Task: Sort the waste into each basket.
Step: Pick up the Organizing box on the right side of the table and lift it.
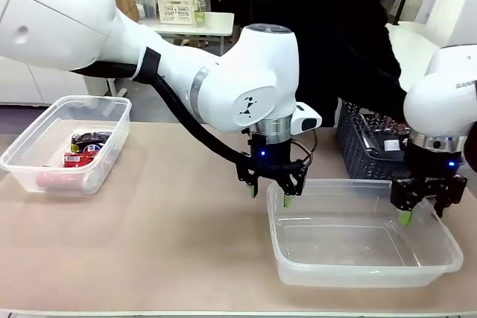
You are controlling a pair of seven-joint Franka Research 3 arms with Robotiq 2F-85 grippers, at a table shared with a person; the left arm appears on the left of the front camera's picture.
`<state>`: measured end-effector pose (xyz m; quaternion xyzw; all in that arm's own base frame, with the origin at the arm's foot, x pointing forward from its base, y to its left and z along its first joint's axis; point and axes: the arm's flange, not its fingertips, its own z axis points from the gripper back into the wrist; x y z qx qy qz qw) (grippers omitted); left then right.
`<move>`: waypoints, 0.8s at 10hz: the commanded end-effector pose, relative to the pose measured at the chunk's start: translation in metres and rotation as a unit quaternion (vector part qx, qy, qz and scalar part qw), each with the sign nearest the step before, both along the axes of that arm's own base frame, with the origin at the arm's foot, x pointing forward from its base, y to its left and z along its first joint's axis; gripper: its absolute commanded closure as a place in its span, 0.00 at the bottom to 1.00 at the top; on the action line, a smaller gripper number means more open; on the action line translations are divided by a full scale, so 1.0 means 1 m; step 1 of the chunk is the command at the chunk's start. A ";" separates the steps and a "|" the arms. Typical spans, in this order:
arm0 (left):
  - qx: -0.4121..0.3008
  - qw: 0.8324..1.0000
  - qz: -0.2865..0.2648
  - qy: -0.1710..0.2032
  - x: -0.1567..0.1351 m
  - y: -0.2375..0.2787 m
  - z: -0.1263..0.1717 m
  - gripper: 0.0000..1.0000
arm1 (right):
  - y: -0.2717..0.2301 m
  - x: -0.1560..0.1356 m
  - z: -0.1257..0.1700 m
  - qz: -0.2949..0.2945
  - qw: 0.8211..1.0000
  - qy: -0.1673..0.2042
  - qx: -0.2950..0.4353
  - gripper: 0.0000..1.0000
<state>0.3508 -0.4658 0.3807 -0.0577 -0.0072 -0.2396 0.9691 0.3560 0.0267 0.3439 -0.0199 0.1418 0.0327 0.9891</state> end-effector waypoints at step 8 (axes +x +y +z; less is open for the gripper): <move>0.014 1.000 0.000 0.022 -0.002 0.005 0.011 1.00 | -0.003 -0.066 -0.004 -0.005 1.000 -0.012 0.015 1.00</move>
